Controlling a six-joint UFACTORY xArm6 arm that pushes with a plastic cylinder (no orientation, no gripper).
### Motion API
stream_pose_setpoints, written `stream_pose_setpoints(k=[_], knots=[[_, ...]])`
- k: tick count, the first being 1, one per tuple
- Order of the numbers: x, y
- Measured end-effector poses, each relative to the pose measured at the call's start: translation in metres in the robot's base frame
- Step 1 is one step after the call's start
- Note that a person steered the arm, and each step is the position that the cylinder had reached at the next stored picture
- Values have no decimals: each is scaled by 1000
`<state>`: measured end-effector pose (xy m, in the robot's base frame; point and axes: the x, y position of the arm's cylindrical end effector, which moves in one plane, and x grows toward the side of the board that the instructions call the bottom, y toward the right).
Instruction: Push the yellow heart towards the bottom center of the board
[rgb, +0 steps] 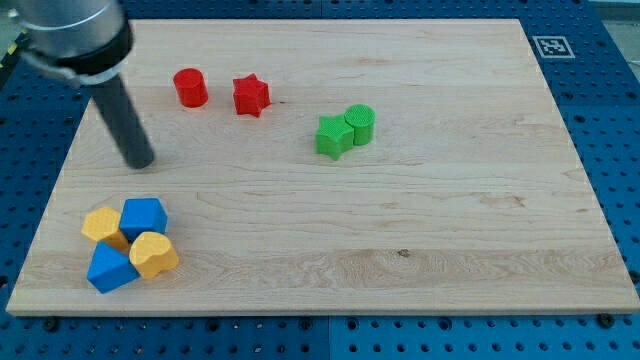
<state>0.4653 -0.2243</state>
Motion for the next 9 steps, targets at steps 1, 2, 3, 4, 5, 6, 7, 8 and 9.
stream_pose_setpoints(k=[1,2,3,4,5,6,7,8,9], knots=[[44,-23],[55,-24],[70,-23],[95,-17],[100,-2],[100,3],[99,-3],[100,-39],[111,-49]])
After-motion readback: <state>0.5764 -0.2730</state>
